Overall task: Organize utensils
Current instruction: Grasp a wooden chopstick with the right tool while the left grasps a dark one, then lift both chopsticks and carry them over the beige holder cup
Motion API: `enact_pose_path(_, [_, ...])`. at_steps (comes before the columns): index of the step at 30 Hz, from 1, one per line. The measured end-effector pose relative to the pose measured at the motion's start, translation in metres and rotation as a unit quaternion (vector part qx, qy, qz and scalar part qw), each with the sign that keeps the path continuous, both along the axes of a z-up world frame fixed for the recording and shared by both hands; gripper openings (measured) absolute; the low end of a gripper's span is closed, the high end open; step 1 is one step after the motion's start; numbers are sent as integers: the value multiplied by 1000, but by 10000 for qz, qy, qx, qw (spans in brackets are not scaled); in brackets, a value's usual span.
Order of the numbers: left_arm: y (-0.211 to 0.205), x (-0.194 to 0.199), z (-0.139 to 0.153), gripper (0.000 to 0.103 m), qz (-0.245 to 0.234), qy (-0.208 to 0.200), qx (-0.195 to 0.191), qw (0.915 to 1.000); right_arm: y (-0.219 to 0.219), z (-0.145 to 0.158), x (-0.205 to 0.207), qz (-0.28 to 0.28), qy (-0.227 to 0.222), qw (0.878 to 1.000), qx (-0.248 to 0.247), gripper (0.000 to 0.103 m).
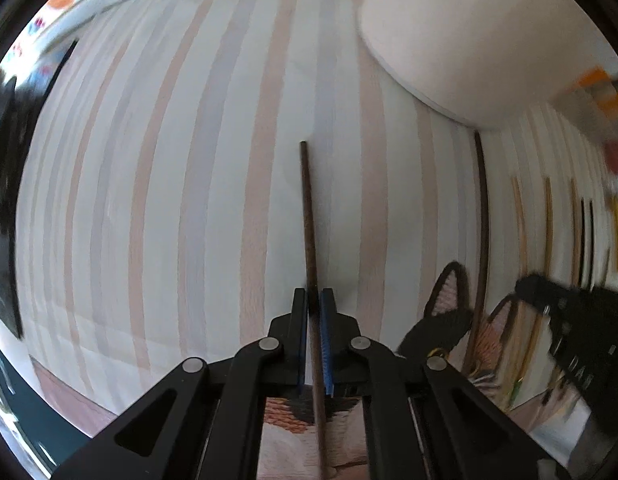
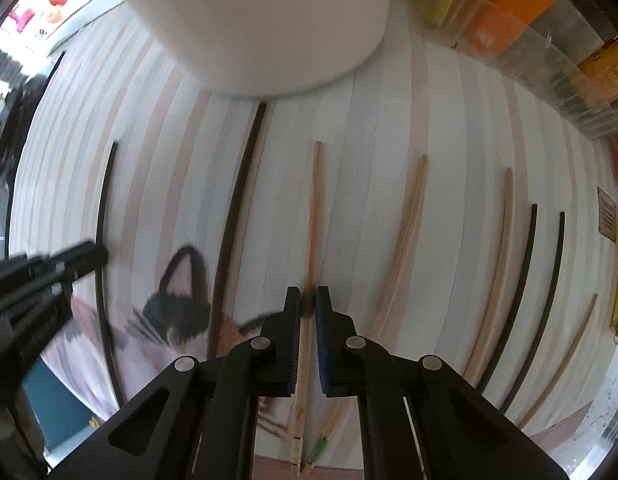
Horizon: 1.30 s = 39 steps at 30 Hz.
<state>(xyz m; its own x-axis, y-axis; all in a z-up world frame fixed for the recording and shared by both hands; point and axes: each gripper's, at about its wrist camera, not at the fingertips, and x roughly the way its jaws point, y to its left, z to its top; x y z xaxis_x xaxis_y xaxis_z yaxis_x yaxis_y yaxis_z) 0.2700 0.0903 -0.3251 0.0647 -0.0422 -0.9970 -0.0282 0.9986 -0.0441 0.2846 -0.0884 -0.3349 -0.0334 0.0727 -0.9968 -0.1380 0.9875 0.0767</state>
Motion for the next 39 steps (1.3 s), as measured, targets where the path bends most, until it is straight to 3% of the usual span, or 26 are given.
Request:
enact_pose_path(3, [21, 8, 1, 3, 537, 178, -394, 9976, -5, 3, -4, -58, 74, 9999, 66, 8])
enact_pose_path(7, [27, 14, 2, 7, 542, 307, -599, 9963, -17, -1, 2, -236, 408, 9987, 192, 8])
enact_pose_path(12, [5, 19, 6, 8, -339, 236, -106, 9991, -28, -1, 2, -251, 605, 9974, 307, 8])
enact_pose_path(18, [-31, 16, 12, 6, -946, -6, 639, 9935, -31, 1, 11, -159, 551, 9980, 258, 7])
enact_pose_path(24, [-39, 5, 14, 5, -833, 14, 459, 9955, -20, 8, 6, 39, 529, 9986, 73, 7])
enact_pose_path(33, [9, 3, 17, 5, -708, 45, 350, 9969, -5, 2, 24, 108, 785, 9968, -56, 7])
enact_pose_path(39, [-12, -1, 21, 5, -715, 111, 368, 9967, 19, -6, 33, 310, 810, 9951, -475, 8])
